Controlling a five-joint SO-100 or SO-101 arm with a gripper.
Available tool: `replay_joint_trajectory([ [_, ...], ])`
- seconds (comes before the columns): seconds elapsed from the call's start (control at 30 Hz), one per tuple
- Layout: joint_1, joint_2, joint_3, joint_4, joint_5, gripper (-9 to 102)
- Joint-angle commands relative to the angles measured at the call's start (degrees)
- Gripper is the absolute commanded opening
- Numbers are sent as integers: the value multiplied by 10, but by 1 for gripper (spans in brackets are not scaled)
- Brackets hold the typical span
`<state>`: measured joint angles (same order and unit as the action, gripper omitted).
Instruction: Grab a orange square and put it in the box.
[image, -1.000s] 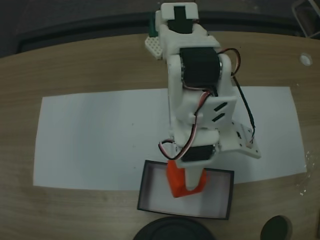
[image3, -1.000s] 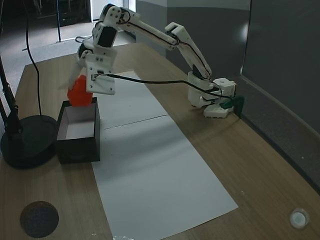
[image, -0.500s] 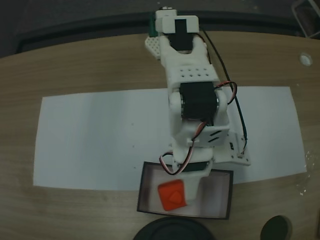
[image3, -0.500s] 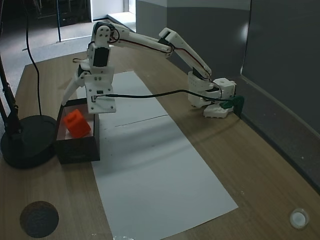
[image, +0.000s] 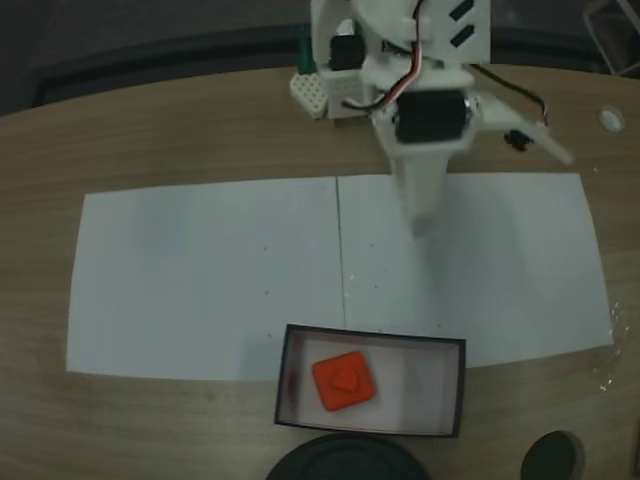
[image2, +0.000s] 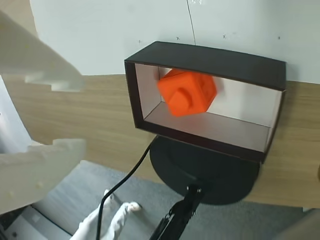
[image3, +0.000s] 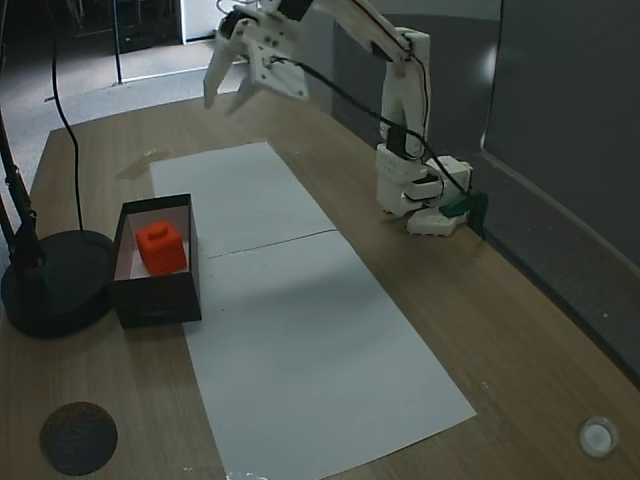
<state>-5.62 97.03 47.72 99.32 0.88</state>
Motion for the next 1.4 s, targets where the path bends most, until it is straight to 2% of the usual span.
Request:
replay_joint_trajectory([
  [0.0, -10, 247, 142, -5, -3, 7],
  [0.13, -2, 471, 345, -45, -7, 7],
  [0.33, 76, 757, 622, -154, -58, 7],
  [0.47, 127, 886, 761, -243, -118, -1],
  [0.67, 159, 1020, 940, -350, -140, 0],
  [0.83, 152, 1020, 1084, -417, -138, 0],
  [0.93, 152, 1020, 1165, -446, -90, 0],
  [1.03, 151, 1020, 1231, -446, -13, 0],
  [1.17, 151, 1020, 1288, -430, 12, 0],
  [1.37, 79, 1020, 1242, -249, 12, 0],
])
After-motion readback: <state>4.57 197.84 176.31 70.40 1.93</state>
